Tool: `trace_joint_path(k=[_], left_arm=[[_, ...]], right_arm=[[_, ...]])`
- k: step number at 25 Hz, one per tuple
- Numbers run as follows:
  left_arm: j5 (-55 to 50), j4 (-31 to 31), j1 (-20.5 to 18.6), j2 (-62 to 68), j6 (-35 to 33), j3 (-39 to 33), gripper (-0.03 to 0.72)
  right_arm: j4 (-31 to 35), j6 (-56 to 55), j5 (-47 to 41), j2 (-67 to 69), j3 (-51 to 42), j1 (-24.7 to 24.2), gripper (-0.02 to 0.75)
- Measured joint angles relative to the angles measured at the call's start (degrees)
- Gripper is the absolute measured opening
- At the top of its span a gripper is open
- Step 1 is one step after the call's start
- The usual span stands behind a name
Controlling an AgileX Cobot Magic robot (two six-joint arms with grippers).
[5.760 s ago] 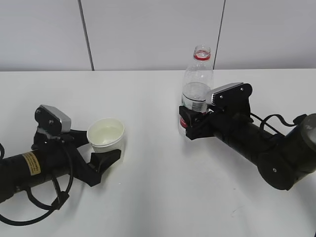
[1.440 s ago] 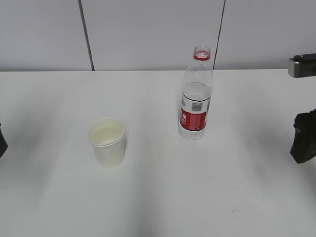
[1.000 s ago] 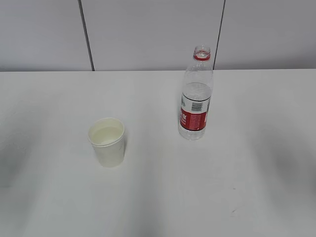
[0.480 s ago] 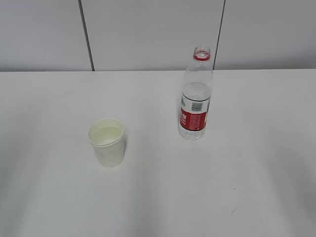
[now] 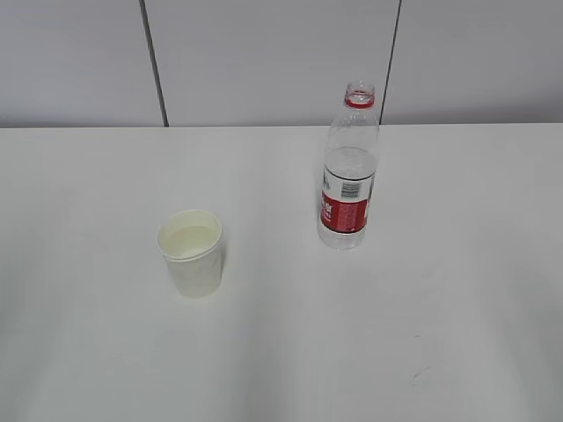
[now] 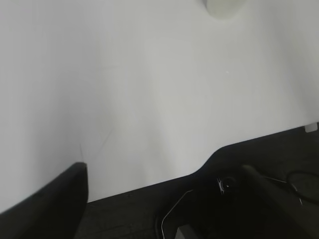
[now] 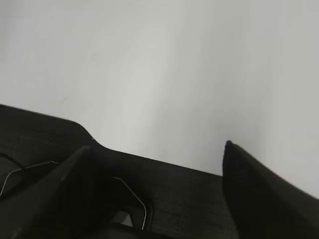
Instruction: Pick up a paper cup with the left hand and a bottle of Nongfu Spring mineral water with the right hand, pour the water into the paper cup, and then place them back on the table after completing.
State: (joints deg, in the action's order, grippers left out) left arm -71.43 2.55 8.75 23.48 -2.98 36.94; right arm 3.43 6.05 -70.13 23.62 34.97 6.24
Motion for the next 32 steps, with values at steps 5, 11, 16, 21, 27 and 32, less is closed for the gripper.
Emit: trace_joint_path(k=[5, 11, 16, 21, 27, 32], left_arm=[[0.4, 0.09, 0.0, -8.41, 0.0, -4.31, 0.549], [2.08, 0.14, 0.0, -19.13, 0.0, -4.6, 0.544], [1.91, 0.14, 0.0, -23.67, 0.0, -4.6, 0.544], [2.02, 0.21, 0.0, -23.67, 0.11, -4.6, 0.529], [6.83, -0.79, 0.0, -23.67, 2.26, -6.44, 0.51], [7.8, -0.72, 0.0, -23.67, 2.39, -7.1, 0.503]], right_arm=[[0.0, -0.34, -0.13, -5.98, -2.72, 0.0, 0.588], [0.0, -0.34, 0.09, -11.97, -4.78, 0.0, 0.588], [0.0, -0.42, 2.79, -17.34, -6.04, 0.0, 0.588], [0.0, -0.42, 3.66, -21.49, -6.86, 0.0, 0.588], [0.0, -0.42, 3.75, -24.51, -6.86, 0.0, 0.588], [0.43, -0.42, 3.75, -24.56, -6.86, 0.0, 0.588]])
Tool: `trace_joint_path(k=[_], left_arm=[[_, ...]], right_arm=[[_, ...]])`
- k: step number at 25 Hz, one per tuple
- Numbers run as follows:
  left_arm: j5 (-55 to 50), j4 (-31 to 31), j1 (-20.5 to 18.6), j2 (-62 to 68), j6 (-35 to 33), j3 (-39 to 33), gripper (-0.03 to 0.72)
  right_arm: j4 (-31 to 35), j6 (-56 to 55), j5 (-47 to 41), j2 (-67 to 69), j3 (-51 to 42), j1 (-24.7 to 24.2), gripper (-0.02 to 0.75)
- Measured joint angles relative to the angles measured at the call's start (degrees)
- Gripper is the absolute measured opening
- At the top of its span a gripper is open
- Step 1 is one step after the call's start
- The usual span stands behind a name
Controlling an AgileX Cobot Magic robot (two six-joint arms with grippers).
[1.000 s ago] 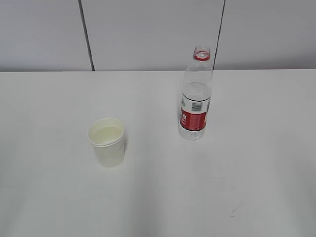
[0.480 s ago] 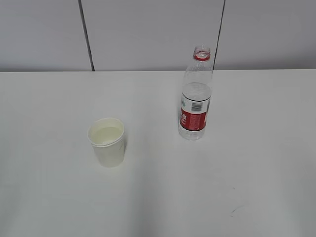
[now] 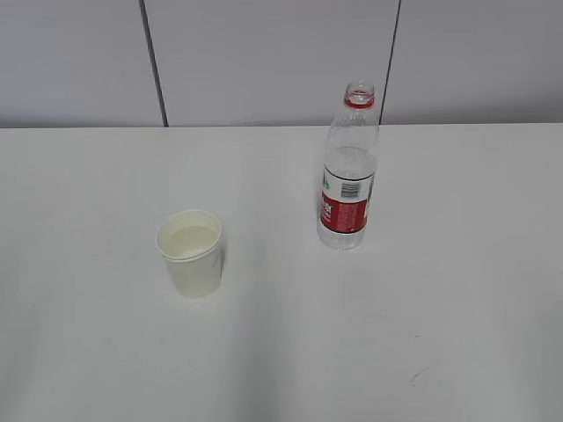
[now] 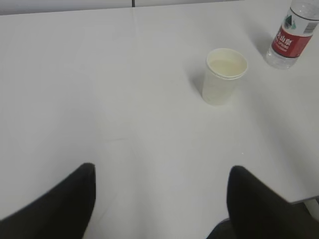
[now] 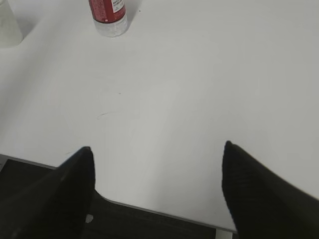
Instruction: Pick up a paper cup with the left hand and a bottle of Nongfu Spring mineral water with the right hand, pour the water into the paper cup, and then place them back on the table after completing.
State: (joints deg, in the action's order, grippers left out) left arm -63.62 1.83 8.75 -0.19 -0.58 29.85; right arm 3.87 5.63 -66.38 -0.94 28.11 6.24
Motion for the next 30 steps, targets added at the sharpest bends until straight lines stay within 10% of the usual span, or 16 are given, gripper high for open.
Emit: trace_joint_path(k=[30], left_arm=[[0.13, 0.0, -5.49, 0.0, 0.13, 0.0, 0.498]], right_arm=[[0.12, 0.0, 0.03, -0.09, 0.0, 0.0, 0.588]])
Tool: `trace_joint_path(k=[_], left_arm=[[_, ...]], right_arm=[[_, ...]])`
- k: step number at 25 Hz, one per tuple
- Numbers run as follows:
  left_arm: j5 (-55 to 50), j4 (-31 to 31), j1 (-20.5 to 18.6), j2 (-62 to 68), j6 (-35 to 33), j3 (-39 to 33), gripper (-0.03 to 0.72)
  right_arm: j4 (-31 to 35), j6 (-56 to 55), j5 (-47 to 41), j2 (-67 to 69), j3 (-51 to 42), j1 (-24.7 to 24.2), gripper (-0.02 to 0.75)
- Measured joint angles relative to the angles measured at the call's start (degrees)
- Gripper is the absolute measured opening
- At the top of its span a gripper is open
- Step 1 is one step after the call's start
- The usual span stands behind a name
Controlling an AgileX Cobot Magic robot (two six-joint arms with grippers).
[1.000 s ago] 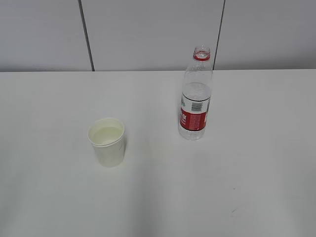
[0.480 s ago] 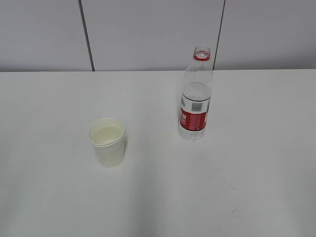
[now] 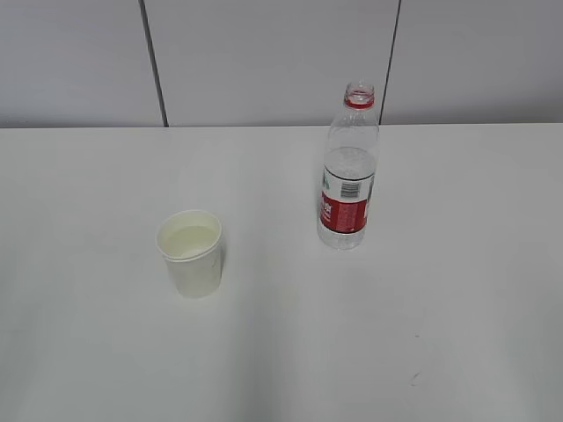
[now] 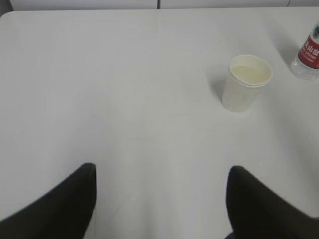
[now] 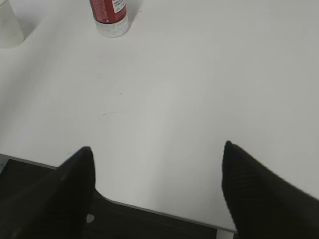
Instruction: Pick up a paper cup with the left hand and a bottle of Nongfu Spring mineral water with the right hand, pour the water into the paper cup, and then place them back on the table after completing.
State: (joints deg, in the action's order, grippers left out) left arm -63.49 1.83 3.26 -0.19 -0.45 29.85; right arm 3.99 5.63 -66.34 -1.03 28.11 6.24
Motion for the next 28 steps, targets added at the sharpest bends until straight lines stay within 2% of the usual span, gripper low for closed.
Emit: trace_joint_path(k=[5, 11, 28], left_arm=[[0.0, 0.0, -0.02, 0.0, 0.0, 0.0, 0.498], [0.0, 0.0, -0.02, 0.0, 0.0, 0.0, 0.489], [0.0, 0.0, -0.02, 0.0, 0.02, 0.0, 0.461]], right_arm=[[0.1, 0.0, 0.0, 0.0, 0.0, -0.35, 0.588], [0.1, 0.0, 0.0, 0.0, 0.0, -4.34, 0.588], [0.1, 0.0, 0.1, 0.0, 0.0, -4.58, 0.588]])
